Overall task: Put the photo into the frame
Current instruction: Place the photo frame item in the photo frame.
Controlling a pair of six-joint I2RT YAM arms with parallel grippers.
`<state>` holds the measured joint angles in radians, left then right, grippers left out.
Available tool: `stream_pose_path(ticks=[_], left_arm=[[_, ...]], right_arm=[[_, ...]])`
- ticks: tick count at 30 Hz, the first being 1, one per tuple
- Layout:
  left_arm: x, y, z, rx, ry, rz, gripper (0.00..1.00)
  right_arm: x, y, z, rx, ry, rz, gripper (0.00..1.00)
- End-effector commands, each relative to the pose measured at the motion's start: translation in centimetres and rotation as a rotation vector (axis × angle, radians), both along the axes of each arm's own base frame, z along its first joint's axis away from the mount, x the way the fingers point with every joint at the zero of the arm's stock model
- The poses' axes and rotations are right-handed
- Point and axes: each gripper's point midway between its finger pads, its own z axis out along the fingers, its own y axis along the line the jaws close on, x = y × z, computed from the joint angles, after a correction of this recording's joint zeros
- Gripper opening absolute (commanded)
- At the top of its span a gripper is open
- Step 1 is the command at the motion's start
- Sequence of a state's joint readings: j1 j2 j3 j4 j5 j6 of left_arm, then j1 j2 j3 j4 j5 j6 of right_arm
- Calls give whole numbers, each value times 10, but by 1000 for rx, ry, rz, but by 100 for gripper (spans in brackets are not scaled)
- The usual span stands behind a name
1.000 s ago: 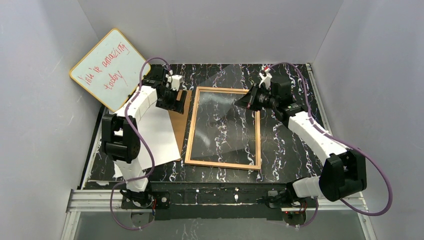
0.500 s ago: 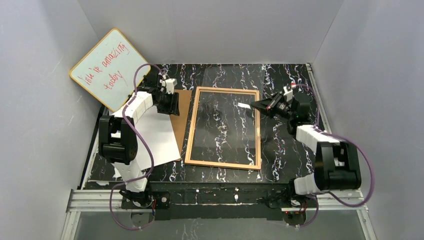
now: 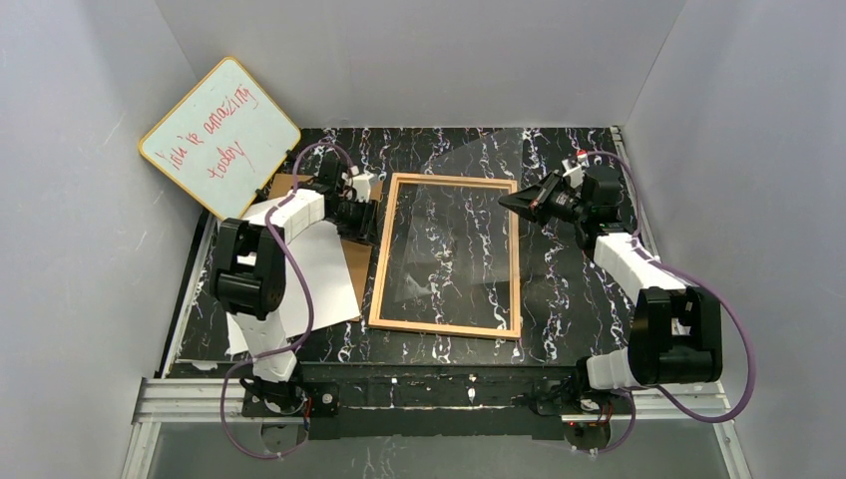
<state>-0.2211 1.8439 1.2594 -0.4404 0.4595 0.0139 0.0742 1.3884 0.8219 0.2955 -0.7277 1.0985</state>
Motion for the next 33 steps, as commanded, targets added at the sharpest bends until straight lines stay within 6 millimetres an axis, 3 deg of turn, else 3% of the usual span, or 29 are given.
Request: stream_pose_path(ticks=[1,3,6,12,14,16,19,22,27,33], left_arm=[[0,-12,-4,-35,27,-25,36],[-1,-12,-6,-30,32,-24,38],[2,-10,-4,-22,24,-18,43],[23,7,19,-73,-3,78,47],[33,20,32,-91,-34,113,45],[41,35,42,-96,-64,149,42],[48,55,56,-82,-112,192,40],[48,69,60,-59,-138,210,38],[37,75,48,-20,-127,187,38],[29,70,34,-38,-84,169,38]], right_arm=[[-1,7,11,-50,-11,8,1],[0,18,26,-89,-40,33,1],[4,41,73,-101,-146,89,1],[-9,70,152,-69,-306,199,1],[-15,72,165,-21,-340,212,1],[-20,72,165,26,-331,217,1],[-20,67,134,90,-254,197,1],[-14,57,81,136,-139,148,1],[-13,47,-5,28,-19,97,1],[-21,32,-68,-67,42,52,1]])
